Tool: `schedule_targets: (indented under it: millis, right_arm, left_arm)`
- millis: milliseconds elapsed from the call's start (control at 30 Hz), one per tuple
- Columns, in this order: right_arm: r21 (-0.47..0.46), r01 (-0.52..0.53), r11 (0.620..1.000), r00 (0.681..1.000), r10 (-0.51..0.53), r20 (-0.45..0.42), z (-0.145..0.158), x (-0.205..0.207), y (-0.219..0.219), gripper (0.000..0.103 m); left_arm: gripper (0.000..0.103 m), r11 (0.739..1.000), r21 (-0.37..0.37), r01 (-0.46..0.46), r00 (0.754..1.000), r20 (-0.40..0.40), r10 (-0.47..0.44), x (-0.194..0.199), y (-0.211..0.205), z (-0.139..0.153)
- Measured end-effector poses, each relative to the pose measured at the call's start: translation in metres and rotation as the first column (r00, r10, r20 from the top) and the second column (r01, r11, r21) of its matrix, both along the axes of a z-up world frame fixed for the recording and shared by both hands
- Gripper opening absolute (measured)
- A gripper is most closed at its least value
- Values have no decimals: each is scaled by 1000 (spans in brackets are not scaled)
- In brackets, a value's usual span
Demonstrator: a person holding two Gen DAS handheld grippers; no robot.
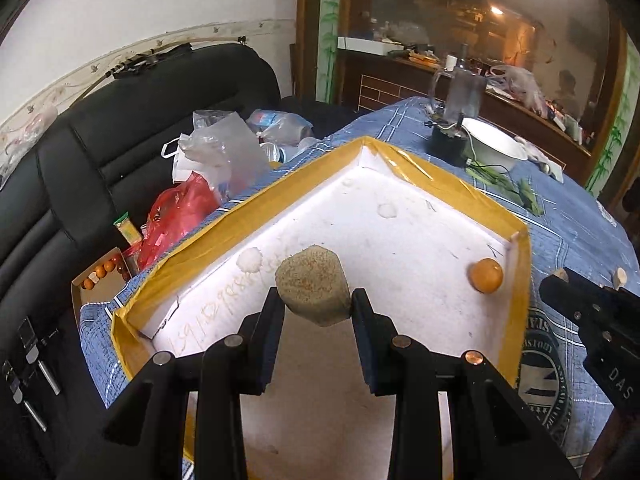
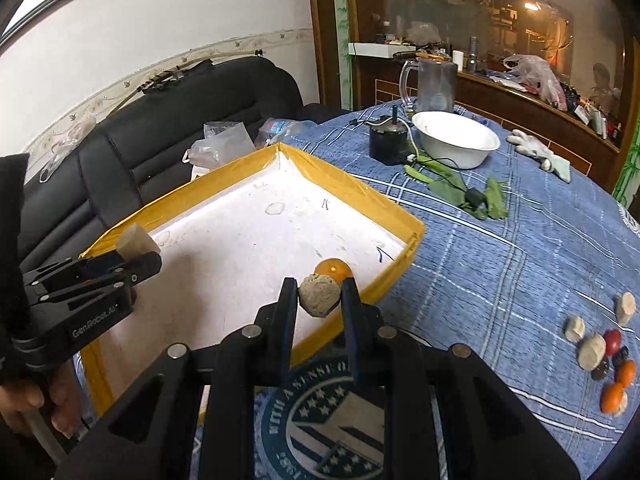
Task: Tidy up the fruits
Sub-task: 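Carry the brown ball and yam piece into the yellow tray and release both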
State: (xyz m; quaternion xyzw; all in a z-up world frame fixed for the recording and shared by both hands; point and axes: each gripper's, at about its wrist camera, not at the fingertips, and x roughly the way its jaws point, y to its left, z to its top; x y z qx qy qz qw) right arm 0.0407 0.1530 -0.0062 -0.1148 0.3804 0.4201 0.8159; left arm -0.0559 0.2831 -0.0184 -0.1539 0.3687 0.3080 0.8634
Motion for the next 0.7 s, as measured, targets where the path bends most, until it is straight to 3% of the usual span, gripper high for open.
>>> schedule_targets:
  millis: [700]
  right_arm:
    - [-18,-7,1000,996,5,-93,-36,57,52,24]
  left_arm:
    - [34,999,-27,-18,997,-71,16,20,17,-14]
